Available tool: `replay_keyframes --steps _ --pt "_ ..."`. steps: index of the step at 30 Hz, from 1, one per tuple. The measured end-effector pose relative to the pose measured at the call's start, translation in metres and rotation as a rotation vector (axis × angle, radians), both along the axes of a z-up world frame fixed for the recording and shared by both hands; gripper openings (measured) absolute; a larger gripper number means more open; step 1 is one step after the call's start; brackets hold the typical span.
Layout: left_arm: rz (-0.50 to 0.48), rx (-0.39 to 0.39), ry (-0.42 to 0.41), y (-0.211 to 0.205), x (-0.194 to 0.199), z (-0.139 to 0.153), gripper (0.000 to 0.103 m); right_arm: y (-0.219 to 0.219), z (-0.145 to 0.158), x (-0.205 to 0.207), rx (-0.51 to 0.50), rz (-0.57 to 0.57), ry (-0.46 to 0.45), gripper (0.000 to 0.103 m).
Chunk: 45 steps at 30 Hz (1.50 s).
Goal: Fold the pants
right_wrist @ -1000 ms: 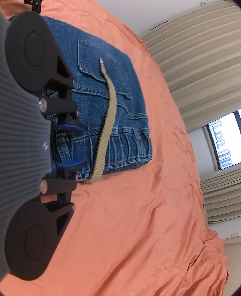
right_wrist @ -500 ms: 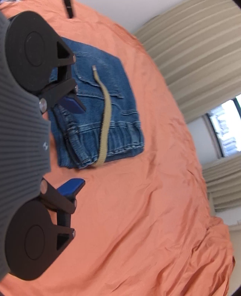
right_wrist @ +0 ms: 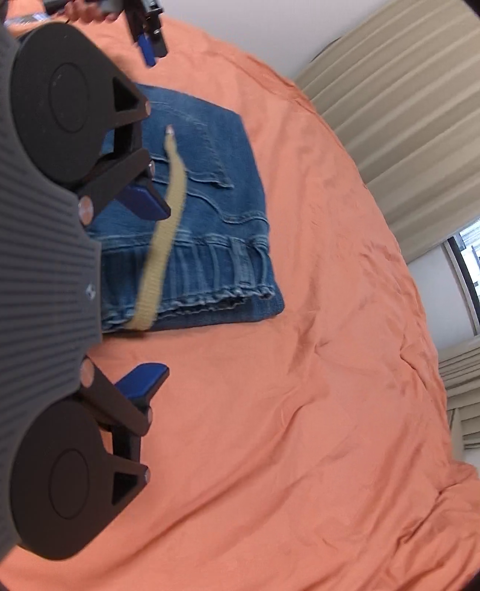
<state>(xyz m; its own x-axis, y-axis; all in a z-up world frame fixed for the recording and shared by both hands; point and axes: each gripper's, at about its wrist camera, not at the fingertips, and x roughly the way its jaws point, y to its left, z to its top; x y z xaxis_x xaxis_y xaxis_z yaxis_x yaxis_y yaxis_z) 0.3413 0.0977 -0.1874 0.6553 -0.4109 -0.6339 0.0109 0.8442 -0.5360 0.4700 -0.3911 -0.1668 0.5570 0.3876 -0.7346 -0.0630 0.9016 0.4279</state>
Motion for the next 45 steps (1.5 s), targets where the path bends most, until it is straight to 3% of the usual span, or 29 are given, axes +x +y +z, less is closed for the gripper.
replay_keyframes --steps 2,6,15,17,19,25,33,38,40,45 --pt "0.007 -0.004 0.016 0.002 0.008 -0.010 0.084 -0.004 -0.010 0.012 0.016 -0.002 0.030 0.081" --pt "-0.017 -0.027 0.070 -0.001 0.026 -0.027 0.080 -0.011 -0.039 0.032 0.145 0.018 0.107 0.079" --pt "-0.078 0.116 0.109 -0.029 0.047 -0.040 0.066 -0.021 -0.090 0.067 0.365 0.038 0.171 0.072" --pt "-0.096 0.158 0.108 -0.037 0.049 -0.039 0.059 -0.022 -0.096 0.070 0.400 0.046 0.165 0.067" --pt "-0.105 0.171 0.113 -0.042 0.051 -0.040 0.047 -0.021 -0.099 0.072 0.424 0.051 0.157 0.061" --pt "-0.121 0.197 0.110 -0.049 0.051 -0.038 0.031 -0.012 -0.099 0.073 0.418 0.065 0.132 0.041" --pt "-0.077 0.165 0.122 -0.046 0.048 -0.028 0.008 0.012 -0.061 0.071 0.237 0.097 0.100 0.025" --pt "-0.055 0.175 0.076 -0.044 0.035 -0.002 0.006 0.029 -0.011 0.065 0.155 0.112 0.057 0.017" --pt "-0.059 0.157 0.048 -0.038 0.026 0.015 0.006 0.038 0.013 0.060 0.141 0.129 0.027 0.017" --pt "-0.049 0.199 -0.013 -0.011 -0.006 0.055 0.006 0.072 0.064 0.042 0.142 0.179 -0.016 0.016"
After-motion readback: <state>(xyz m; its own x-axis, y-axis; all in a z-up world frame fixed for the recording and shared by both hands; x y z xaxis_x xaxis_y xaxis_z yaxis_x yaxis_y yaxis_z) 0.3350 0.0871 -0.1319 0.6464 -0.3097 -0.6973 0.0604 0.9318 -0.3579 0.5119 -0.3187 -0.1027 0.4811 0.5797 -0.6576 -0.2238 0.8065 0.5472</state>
